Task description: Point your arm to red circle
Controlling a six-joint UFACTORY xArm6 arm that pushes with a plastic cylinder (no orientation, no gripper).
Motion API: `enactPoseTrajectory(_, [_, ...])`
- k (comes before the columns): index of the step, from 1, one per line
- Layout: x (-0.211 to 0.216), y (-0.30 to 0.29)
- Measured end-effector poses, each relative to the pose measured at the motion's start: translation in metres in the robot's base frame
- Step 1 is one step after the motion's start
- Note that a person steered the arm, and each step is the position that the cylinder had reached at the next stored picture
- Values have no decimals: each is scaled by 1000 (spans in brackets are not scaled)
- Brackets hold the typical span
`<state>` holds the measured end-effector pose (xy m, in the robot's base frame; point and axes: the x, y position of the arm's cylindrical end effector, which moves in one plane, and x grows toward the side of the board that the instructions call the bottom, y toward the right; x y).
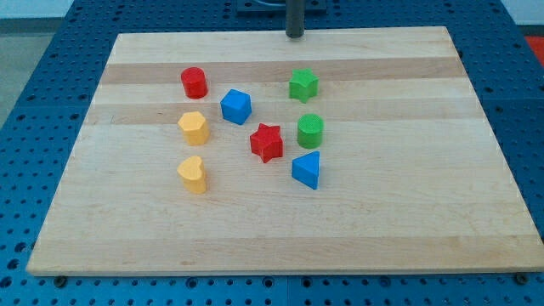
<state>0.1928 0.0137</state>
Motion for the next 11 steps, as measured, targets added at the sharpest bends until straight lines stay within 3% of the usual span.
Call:
enactPoseTrajectory(2, [-1,-107])
enactPoseTrajectory(4, [-1,-308])
enactPoseTrajectory(5, [2,-318])
enactPoseTrajectory(7, [115,-312])
enactPoseTrajectory(8, [114,-305])
enactPoseTrajectory(9, [114,-231])
enactPoseTrajectory(10, [117,-215])
enactPoseTrajectory(11, [166,-202])
